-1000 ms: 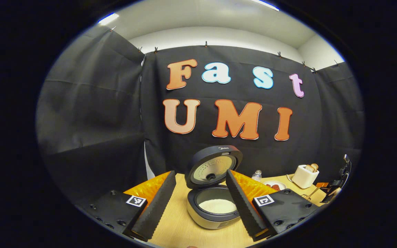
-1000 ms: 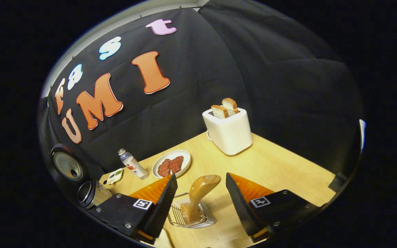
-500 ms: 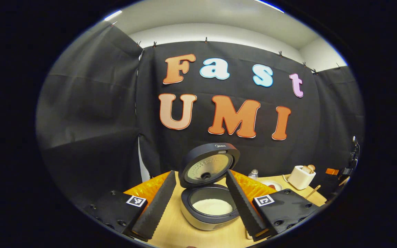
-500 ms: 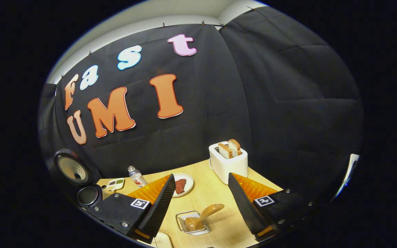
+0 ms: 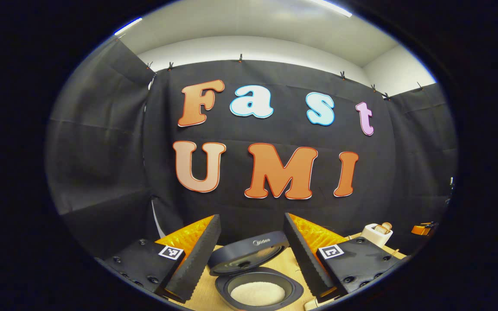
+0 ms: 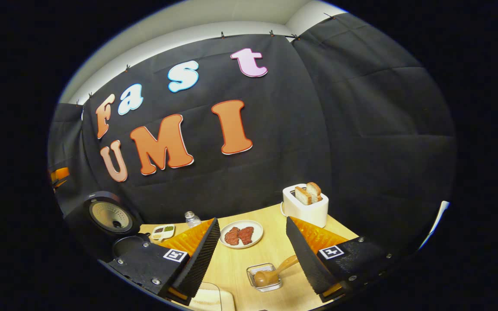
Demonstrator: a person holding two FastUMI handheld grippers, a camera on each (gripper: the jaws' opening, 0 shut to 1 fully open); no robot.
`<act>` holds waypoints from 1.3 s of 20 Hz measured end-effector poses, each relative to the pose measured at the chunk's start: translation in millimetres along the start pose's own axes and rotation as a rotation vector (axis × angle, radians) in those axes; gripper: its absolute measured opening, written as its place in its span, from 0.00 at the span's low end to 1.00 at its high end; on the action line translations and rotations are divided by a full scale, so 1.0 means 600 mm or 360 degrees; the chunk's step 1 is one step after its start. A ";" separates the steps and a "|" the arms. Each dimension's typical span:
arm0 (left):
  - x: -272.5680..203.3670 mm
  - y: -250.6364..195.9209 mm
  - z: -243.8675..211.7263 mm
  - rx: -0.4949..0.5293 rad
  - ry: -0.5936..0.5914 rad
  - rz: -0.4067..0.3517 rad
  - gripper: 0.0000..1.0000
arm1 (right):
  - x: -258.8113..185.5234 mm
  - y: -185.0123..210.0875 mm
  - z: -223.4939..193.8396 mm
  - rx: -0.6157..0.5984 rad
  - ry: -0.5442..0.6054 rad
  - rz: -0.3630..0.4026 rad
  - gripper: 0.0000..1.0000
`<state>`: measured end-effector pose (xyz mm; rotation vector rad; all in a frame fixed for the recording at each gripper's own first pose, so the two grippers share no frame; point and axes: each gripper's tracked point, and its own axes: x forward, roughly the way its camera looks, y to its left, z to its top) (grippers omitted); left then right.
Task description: Close the left gripper, press the button to open the rice cooker; take a wooden spoon from the chopstick holder with the right hand, scoop a spoonful of rice and pour it into the rice cooker, then put the wooden spoon back into the chopstick holder.
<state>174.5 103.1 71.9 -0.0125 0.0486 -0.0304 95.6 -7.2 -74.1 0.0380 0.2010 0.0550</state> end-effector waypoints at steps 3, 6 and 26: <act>0.071 0.001 0.035 -0.0005 0.0003 -0.0015 0.95 | -0.012 0.005 0.021 -0.0088 -0.0038 -0.0009 0.95; 0.140 0.018 0.027 0.0057 0.0084 0.0034 0.95 | -0.032 0.011 0.059 -0.0121 -0.0066 -0.0020 0.95; 0.114 -0.081 -0.305 -0.0058 0.0622 -0.0189 0.99 | -0.126 0.062 0.209 -0.0215 -0.0231 0.0071 0.95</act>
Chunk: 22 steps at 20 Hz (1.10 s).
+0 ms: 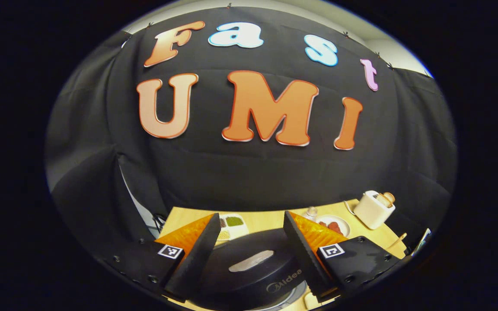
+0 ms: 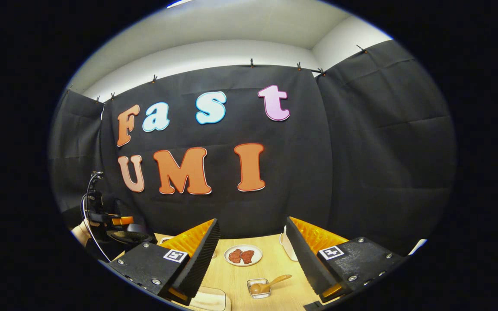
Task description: Close the left gripper, press the button to open the rice cooker; take a wooden spoon from the chopstick holder with the right hand, scoop a spoonful of rice and pour it into the rice cooker, then put the wooden spoon back into the chopstick holder.
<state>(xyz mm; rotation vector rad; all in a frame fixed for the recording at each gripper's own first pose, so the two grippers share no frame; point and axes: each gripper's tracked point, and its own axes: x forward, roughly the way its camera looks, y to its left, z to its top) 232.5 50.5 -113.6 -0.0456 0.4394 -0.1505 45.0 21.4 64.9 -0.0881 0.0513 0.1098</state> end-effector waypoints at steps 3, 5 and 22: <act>-0.012 -0.015 -0.066 0.0104 -0.0033 0.0107 1.00 | -0.002 0.022 -0.016 0.0026 0.0044 0.0066 0.95; -0.020 -0.033 -0.109 0.0155 -0.0052 0.0132 1.00 | -0.003 0.031 -0.028 0.0030 0.0077 0.0094 0.95; -0.011 -0.059 -0.266 0.0155 -0.0196 0.0232 1.00 | -0.019 0.026 -0.092 0.0053 0.0221 0.0059 0.95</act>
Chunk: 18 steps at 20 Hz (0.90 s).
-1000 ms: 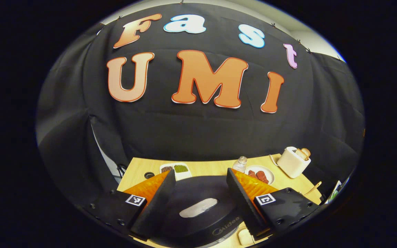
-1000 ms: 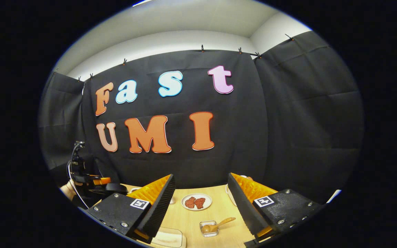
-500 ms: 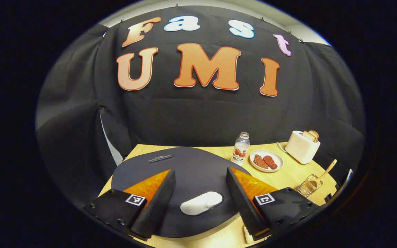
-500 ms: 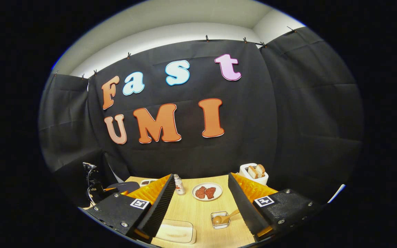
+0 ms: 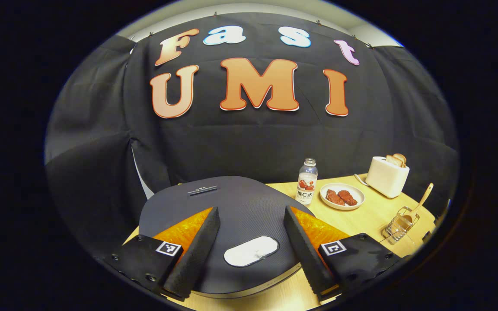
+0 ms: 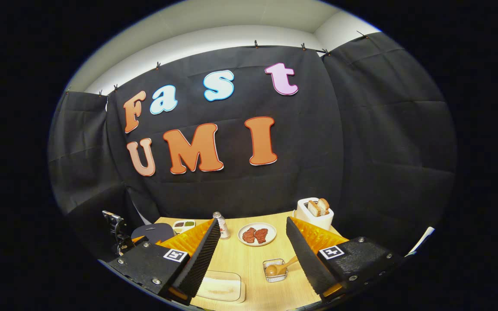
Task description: Close the left gripper, press the button to open the rice cooker; take a wooden spoon from the chopstick holder with the right hand, scoop a spoonful of rice and pour it into the rice cooker, then put the wooden spoon back into the chopstick holder.
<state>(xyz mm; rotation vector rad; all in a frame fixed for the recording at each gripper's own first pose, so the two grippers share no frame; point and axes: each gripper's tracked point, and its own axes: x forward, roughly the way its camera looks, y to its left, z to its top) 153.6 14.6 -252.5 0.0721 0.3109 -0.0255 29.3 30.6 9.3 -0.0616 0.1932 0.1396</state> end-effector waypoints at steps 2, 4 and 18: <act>0.000 -0.002 -0.020 0.0043 0.0058 0.0012 1.00 | 0.000 -0.001 -0.005 0.0045 0.0012 -0.0001 0.95; 0.002 -0.003 -0.011 0.0061 -0.0005 0.0017 1.00 | 0.000 -0.004 -0.011 0.0087 0.0029 -0.0001 0.95; -0.131 0.004 0.221 -0.0122 0.0021 -0.0077 0.99 | 0.010 -0.060 0.025 -0.0003 -0.0073 -0.0096 1.00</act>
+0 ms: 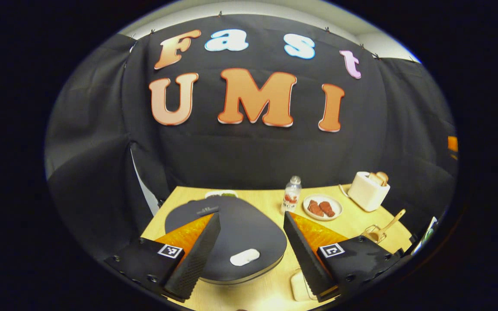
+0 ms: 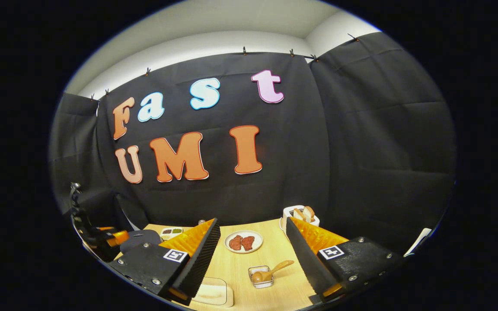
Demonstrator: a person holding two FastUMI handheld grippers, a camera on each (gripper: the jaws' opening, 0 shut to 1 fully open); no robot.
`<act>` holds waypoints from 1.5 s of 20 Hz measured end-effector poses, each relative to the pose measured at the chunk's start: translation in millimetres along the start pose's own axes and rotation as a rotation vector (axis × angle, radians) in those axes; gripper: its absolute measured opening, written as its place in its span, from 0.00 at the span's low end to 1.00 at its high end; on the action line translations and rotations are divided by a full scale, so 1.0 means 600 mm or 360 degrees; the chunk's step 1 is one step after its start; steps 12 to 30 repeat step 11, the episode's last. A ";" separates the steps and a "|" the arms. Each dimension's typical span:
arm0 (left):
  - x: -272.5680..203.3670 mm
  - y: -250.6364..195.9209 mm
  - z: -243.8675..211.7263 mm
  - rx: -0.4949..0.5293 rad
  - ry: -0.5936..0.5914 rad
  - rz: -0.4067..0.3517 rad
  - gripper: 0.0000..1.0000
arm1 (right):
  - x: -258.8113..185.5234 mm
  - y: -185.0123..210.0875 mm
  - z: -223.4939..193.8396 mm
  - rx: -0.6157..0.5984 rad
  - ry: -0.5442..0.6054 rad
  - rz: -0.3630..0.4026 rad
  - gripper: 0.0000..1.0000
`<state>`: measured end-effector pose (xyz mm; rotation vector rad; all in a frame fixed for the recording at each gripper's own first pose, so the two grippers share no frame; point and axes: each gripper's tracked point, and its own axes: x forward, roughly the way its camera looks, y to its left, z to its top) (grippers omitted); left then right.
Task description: Close the left gripper, press the button to open the rice cooker; take a wooden spoon from the chopstick holder with the right hand, scoop a spoonful of rice and pour it into the rice cooker, then put the wooden spoon back into the chopstick holder.
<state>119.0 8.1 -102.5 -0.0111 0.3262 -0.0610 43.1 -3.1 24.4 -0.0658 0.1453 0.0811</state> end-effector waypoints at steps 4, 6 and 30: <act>-0.080 0.018 0.137 -0.0037 -0.0209 0.0017 0.97 | 0.014 -0.005 -0.003 -0.0052 0.0018 0.0010 1.00; -0.120 0.046 0.196 -0.0033 -0.0306 0.0062 1.00 | 0.019 -0.010 0.001 -0.0069 0.0006 -0.0005 0.95; -0.230 0.134 0.319 0.0075 -0.0503 0.0275 1.00 | 0.019 -0.016 0.009 -0.0131 -0.0018 -0.0036 0.95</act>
